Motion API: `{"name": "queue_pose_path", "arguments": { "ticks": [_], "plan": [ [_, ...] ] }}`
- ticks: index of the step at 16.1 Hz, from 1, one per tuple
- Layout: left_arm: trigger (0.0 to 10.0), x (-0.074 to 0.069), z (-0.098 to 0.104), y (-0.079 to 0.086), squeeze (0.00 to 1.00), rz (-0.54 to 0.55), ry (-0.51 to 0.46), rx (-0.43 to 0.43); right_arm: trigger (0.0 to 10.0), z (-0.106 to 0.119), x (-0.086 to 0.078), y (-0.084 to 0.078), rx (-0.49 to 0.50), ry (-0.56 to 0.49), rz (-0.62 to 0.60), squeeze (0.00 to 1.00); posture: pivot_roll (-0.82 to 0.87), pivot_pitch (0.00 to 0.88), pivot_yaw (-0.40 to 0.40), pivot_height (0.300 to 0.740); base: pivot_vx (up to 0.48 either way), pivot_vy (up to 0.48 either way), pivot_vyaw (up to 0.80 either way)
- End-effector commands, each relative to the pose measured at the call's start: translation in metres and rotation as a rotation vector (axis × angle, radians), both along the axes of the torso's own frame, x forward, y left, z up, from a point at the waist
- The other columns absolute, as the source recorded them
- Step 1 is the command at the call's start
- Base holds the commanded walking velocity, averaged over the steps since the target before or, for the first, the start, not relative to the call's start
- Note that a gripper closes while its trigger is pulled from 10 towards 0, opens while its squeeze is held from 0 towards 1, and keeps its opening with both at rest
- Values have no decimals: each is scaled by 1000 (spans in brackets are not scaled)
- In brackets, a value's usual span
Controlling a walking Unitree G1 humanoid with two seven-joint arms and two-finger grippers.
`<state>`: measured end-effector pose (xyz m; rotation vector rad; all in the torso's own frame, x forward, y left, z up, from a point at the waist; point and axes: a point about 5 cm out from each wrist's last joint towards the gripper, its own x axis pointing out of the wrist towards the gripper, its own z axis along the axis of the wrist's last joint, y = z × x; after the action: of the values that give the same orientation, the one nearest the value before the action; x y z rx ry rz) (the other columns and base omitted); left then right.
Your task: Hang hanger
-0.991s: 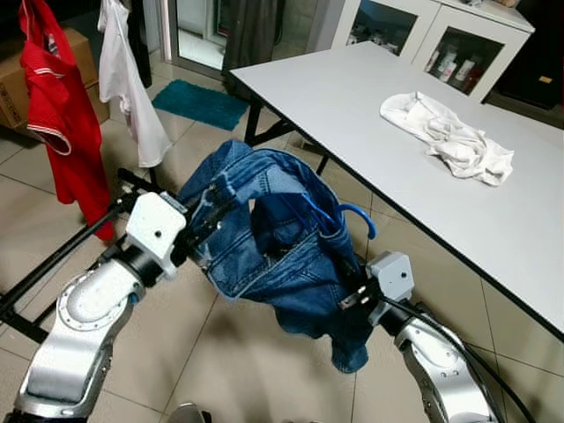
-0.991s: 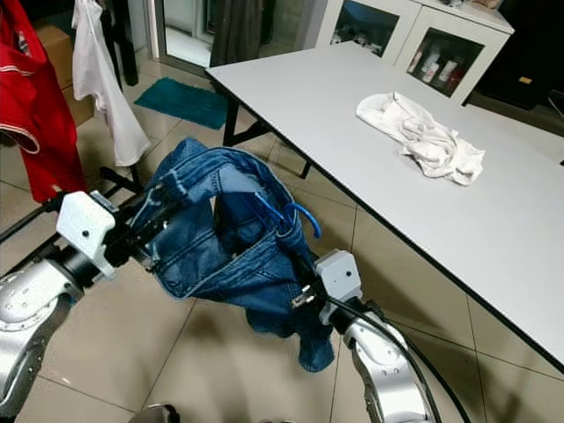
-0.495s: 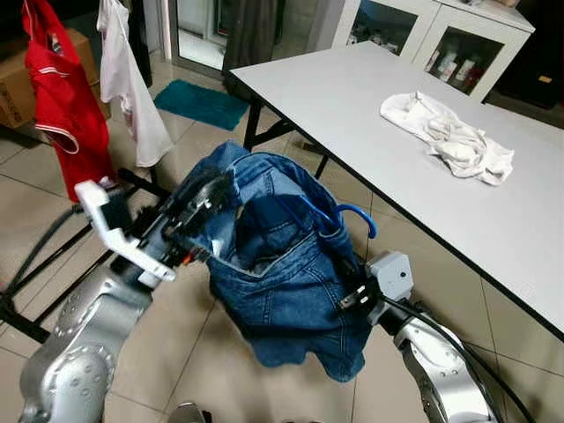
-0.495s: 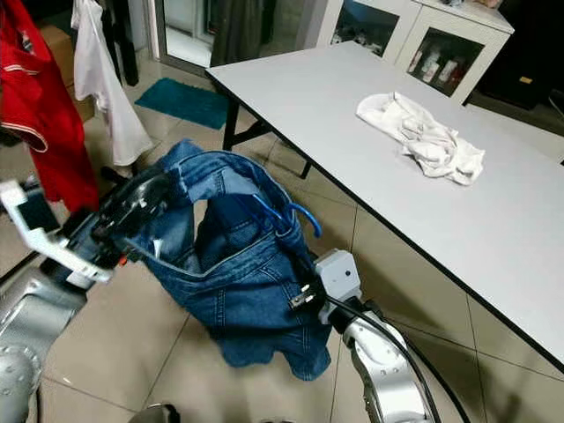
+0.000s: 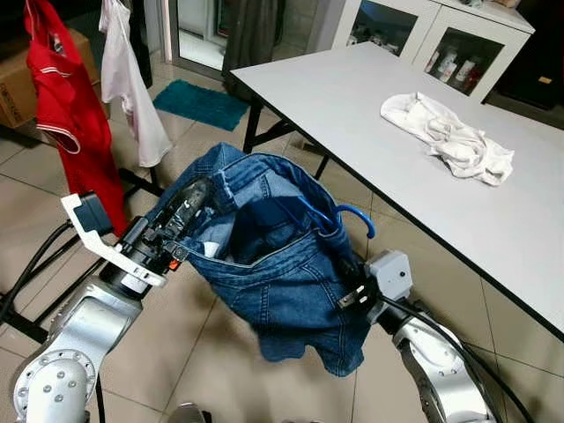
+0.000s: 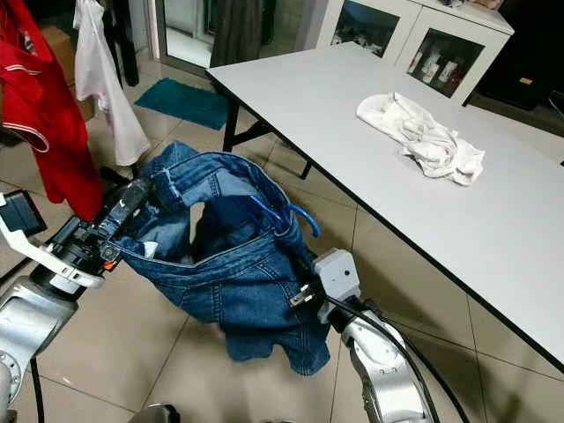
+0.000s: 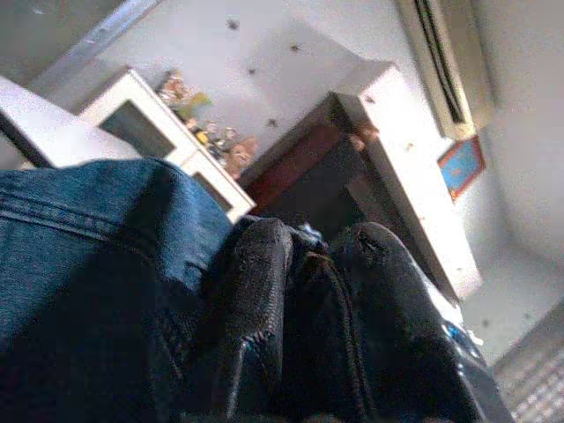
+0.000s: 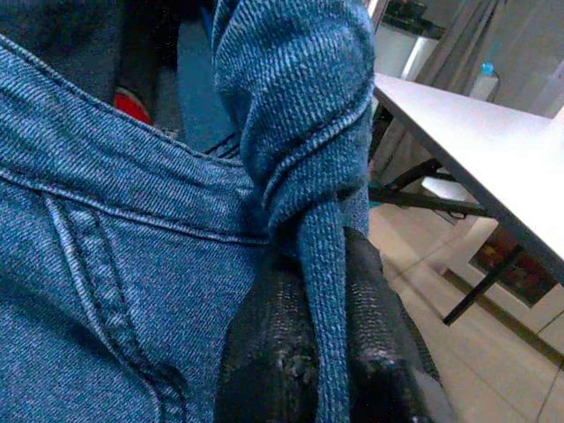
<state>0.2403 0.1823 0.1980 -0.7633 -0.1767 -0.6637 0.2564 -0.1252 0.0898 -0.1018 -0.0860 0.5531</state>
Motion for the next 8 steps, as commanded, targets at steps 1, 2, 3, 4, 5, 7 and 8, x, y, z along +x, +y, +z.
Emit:
{"name": "queue_pose_path", "arguments": {
  "ticks": [1,2,3,4,5,7,8],
  "plan": [
    [10000,1,2,0,0,8,1,-17,0,6,3,-7,0,-34,-25,0,138,105,-151,740,0,0,0],
    [10000,4,2,5,94,52,18,-73,0,6,3,-6,1,-35,-24,0,139,103,-150,740,0,0,0],
    [10000,6,-1,10,247,80,54,-147,0,6,3,-6,1,-36,-24,0,139,103,-150,740,0,0,0],
    [10000,5,-3,9,329,75,69,-166,0,6,3,-6,1,-36,-25,0,139,103,-150,740,0,0,0],
    [10000,5,-7,7,545,79,84,-148,0,6,3,-6,2,-36,-25,0,137,103,-148,740,0,0,0],
    [10000,6,-19,-5,980,114,83,148,0,6,3,-6,3,-36,-26,0,140,102,-150,740,0,0,0],
    [10000,7,-21,-8,475,128,71,222,0,6,3,-6,3,-36,-24,0,139,101,-150,740,0,0,0]
  ]
}}
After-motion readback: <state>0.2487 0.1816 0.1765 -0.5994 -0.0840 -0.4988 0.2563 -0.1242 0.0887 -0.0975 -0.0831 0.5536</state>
